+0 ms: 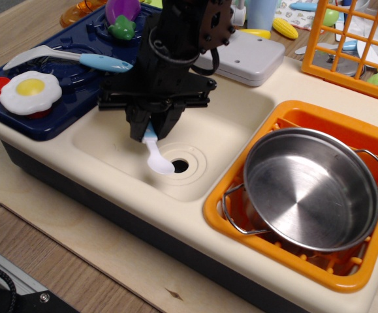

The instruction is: Put spoon into pan

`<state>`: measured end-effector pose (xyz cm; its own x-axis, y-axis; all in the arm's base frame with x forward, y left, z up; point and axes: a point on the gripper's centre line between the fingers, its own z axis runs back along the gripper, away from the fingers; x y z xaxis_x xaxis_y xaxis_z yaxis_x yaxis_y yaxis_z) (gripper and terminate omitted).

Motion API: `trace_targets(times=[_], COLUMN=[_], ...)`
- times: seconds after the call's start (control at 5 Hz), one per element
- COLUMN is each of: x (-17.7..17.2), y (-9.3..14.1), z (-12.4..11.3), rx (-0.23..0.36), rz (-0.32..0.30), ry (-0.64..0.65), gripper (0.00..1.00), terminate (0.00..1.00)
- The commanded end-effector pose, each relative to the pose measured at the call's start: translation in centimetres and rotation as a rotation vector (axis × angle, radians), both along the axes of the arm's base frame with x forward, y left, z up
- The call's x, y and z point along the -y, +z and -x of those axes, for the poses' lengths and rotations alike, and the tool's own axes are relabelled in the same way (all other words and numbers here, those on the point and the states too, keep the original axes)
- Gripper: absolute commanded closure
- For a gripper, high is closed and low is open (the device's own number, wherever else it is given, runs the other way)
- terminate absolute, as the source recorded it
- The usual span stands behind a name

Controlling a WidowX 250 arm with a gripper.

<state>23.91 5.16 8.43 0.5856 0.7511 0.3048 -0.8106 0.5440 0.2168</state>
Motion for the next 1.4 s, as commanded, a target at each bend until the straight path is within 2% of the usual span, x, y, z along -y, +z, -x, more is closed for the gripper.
trace_targets(times=[0.0,0.2,0.4,0.6,0.8,1.0,1.2], x=[-0.6,-0.7,1.2,4.0,6.2,7.6,9.2], y=[4.5,6.4,6.5,6.3,6.5,7.8,8.9], z=[-0.1,0.0,2.1,2.3,3.8,5.1,5.2], rx=[0.058,0.029,0.003,-0.020,-0.020,0.015,0.093], rz=[-0.109,-0.134,-0.107,-0.060,-0.047,-0.094,-0.132], ry=[-0.063,-0.097,-0.073,-0.035,-0.005,-0.021,-0.059], gripper=[1.00,1.00,1.00,1.00,1.00,1.00,1.00], terminate=[0.00,0.00,0.00,0.00,0.00,0.00,0.00])
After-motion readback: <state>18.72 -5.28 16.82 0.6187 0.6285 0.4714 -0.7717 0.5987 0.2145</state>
